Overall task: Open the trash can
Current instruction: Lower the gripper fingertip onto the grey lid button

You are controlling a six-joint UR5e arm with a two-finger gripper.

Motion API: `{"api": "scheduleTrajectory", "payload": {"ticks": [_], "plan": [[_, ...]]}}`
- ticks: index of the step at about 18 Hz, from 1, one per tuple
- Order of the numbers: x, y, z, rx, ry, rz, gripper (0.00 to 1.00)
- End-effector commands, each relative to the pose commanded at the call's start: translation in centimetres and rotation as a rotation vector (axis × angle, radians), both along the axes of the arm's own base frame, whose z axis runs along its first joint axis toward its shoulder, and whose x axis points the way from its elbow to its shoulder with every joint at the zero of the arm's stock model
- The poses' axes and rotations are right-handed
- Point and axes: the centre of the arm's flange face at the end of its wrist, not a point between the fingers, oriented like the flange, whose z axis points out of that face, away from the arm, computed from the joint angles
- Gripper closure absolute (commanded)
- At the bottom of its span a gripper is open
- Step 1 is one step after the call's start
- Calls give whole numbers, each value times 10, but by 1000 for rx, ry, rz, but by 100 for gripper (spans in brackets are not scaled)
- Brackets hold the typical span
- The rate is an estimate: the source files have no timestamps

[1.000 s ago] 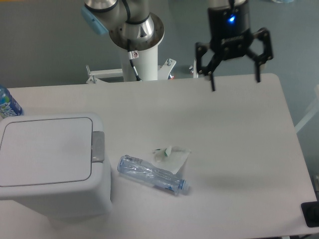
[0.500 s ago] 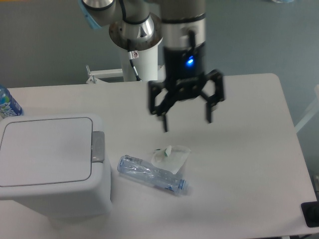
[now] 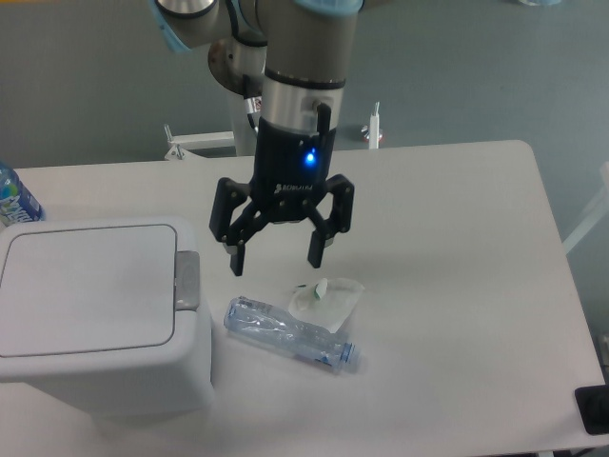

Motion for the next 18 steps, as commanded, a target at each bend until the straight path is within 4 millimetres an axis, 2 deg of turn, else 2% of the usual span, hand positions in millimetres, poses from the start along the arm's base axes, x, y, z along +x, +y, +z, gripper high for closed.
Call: {"api": "scheduleTrajectory", "payload": {"ticks": [2, 7, 12, 18], "plan": [[-1, 1, -6, -6, -9, 4, 0], [0, 1, -5, -5, -7, 4, 0], [1, 0, -12, -17, -18, 14, 0], [14, 7, -14, -19, -19, -9, 0]]}}
